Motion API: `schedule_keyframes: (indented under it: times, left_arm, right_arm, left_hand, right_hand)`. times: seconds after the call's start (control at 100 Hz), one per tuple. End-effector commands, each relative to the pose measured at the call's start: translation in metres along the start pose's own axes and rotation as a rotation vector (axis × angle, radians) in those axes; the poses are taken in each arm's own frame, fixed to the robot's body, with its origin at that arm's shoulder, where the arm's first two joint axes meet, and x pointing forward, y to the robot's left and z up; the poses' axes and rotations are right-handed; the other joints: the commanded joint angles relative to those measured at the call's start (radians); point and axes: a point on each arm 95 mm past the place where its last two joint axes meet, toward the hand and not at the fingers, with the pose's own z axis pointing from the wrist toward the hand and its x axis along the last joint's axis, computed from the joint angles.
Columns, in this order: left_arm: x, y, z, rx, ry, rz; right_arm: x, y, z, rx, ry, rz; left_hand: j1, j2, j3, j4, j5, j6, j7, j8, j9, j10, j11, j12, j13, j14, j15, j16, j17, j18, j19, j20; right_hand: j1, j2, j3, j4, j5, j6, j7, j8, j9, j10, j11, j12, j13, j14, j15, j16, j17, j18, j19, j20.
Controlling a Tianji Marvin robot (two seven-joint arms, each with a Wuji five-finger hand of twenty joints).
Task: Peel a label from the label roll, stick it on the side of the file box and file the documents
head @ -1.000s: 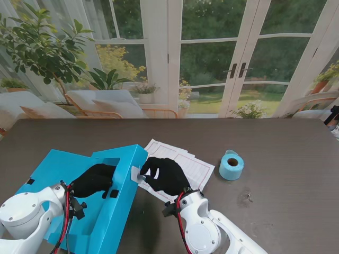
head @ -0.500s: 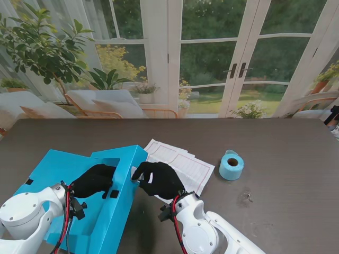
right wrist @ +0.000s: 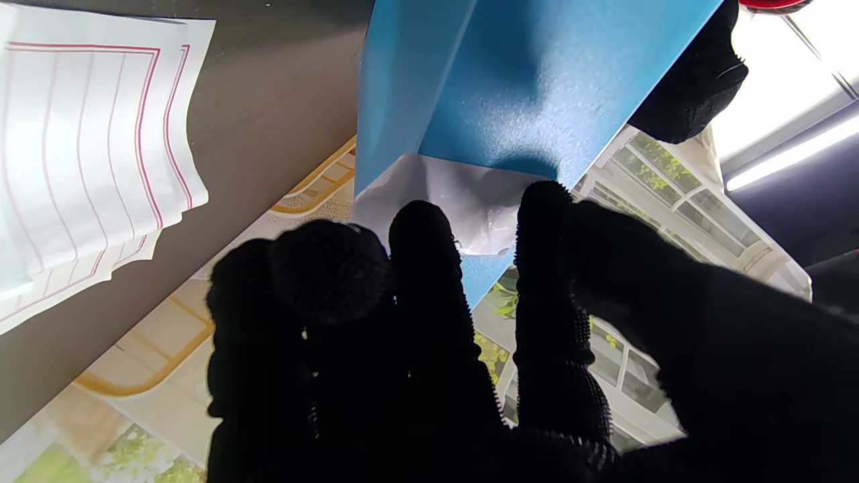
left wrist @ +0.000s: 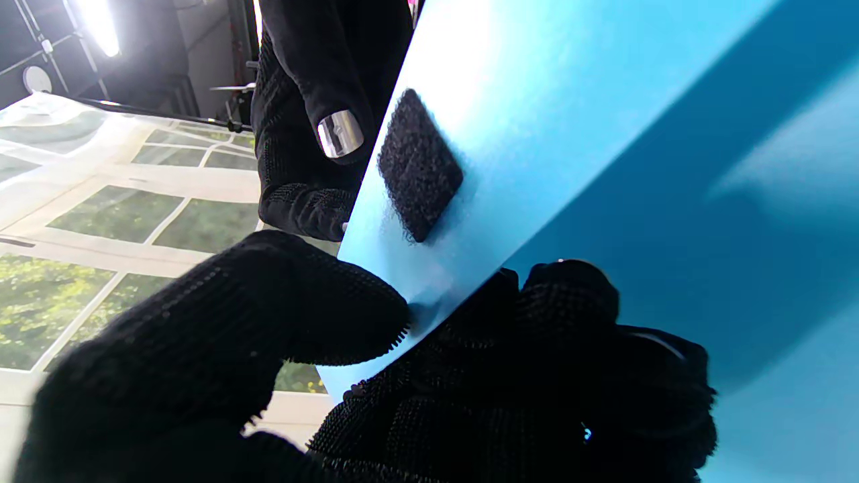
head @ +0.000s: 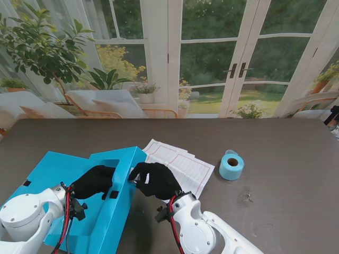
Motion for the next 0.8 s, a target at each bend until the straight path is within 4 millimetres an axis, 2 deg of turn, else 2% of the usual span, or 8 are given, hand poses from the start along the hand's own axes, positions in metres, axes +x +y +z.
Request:
schedule_keyframes:
  times: [0.0,0.09,0.32,0.79]
  left_arm:
    - [0.003,0.006,0.002,-0.024,0.011,-0.003]
    - [0.002,0.005,0.001,-0.015,0.007,-0.004]
    - [-0.005,-0.002,-0.003,0.031,-0.02,0.001]
    - [-0.027,-0.04,0.004,0.21,-0.124,-0.004]
  right_arm:
    - [0.002,-0.006,0.001,0.02,0.001,0.005]
    - [0.001,-0.005,0.002,0.017,0.0,-0.005]
    - [-0.009,0.003,0.006,-0.014,-0.028,-0.021]
    - [-0.027,0.033,0.0,-0.031,-0.086,-0.061]
  left_hand:
    - [0.044,0.025,0.074,0.037,0.007,0.026,0.09,0.024,0.029,-0.099,0.038,0.023,0.01,0.007,0.066,0.001,-0.025,-0.011,0.032,0.008]
    - [0.045,0.025,0.074,0.038,0.007,0.026,0.09,0.024,0.029,-0.099,0.038,0.023,0.01,0.007,0.066,0.001,-0.025,-0.011,0.032,0.008]
    - [0.044,0.025,0.073,0.037,0.005,0.025,0.09,0.023,0.029,-0.099,0.038,0.023,0.009,0.008,0.067,0.0,-0.029,-0.014,0.032,0.01]
    - [0.048,0.024,0.07,0.031,0.002,0.023,0.093,0.019,0.027,-0.099,0.038,0.025,0.001,0.011,0.066,0.002,-0.035,-0.017,0.03,0.013]
  right_hand:
    - [0.008,0.017,0.029,0.032,-0.05,-0.028,-0.111,-0.023,-0.01,-0.013,-0.008,0.005,0.025,0.027,0.019,0.016,-0.068,-0.026,0.042,0.015]
    - [-0.013,0.022,0.025,0.048,-0.056,-0.028,-0.127,-0.016,-0.013,-0.015,-0.01,0.0,0.025,0.028,0.018,0.016,-0.066,-0.027,0.042,0.016]
    - [-0.036,0.027,0.013,0.054,-0.058,-0.013,-0.137,-0.005,-0.02,-0.009,-0.03,-0.026,0.022,0.035,0.007,0.011,-0.065,-0.021,0.041,0.016]
    - [-0.057,0.049,-0.002,0.069,-0.067,0.026,-0.146,0.013,-0.014,-0.003,-0.04,-0.064,0.022,0.043,-0.011,0.003,-0.066,-0.017,0.039,0.016]
